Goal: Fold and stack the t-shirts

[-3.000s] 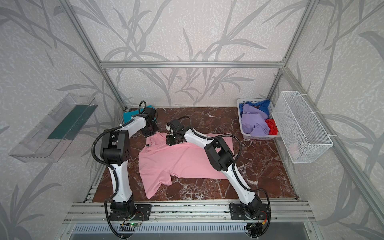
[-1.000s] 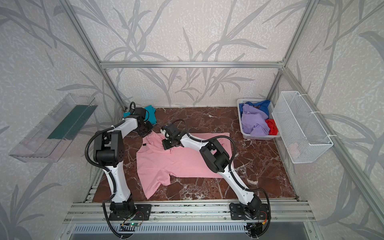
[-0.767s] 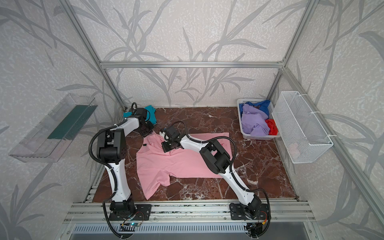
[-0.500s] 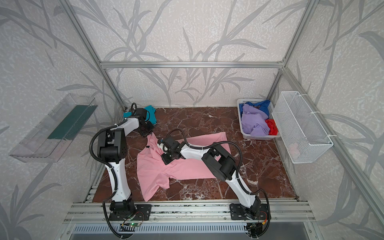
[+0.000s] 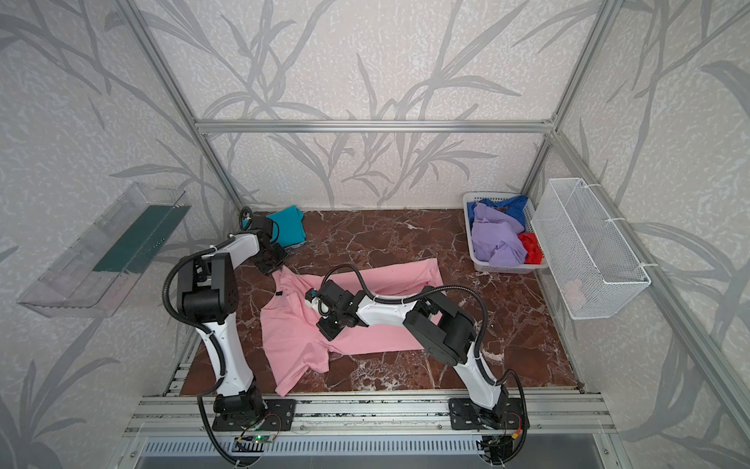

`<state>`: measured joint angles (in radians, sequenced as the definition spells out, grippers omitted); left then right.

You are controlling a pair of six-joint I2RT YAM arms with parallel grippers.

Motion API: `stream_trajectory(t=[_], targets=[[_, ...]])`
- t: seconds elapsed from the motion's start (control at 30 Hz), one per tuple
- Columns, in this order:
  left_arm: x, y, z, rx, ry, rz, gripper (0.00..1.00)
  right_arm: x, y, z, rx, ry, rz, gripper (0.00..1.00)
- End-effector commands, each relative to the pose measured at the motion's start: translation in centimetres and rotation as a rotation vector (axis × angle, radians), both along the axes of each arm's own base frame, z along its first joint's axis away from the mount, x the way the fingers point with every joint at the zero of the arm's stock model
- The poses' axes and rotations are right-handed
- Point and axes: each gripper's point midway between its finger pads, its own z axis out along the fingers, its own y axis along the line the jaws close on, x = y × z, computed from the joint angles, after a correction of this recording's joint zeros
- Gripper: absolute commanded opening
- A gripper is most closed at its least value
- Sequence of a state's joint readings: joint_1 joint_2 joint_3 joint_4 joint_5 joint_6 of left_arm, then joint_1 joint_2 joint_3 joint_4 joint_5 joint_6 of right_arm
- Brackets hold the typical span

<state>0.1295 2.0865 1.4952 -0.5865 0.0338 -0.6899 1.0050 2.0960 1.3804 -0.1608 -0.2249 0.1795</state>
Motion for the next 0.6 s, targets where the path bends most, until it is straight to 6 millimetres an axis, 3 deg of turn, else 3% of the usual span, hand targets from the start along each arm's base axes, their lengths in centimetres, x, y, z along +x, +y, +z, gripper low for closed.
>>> stream_trajectory(t=[0.0, 0.1, 0.2, 0.37, 0.57], targets=[[-1.7, 1.1, 1.5, 0.051, 0.021, 0.016, 0.00, 8.3, -5.2, 1.8, -0.009, -0.074, -0.265, 0.04], [-2.3, 1.0, 1.7, 0.050, 0.021, 0.023, 0.00, 13.4, -9.5, 2.3, -0.031, -0.061, -0.441, 0.04], [-3.0, 1.1, 1.7, 0.059, 0.026, 0.028, 0.00, 16.7, -12.5, 2.4, -0.057, -0.043, -0.549, 0.04], [-3.4, 1.2, 1.4, 0.066, 0.035, 0.027, 0.00, 18.8, -14.5, 2.0, -0.080, -0.051, -0.616, 0.03], [-3.0, 1.2, 1.2, 0.061, 0.031, 0.029, 0.00, 19.3, -16.4, -0.5, -0.143, -0.004, -0.694, 0.03]])
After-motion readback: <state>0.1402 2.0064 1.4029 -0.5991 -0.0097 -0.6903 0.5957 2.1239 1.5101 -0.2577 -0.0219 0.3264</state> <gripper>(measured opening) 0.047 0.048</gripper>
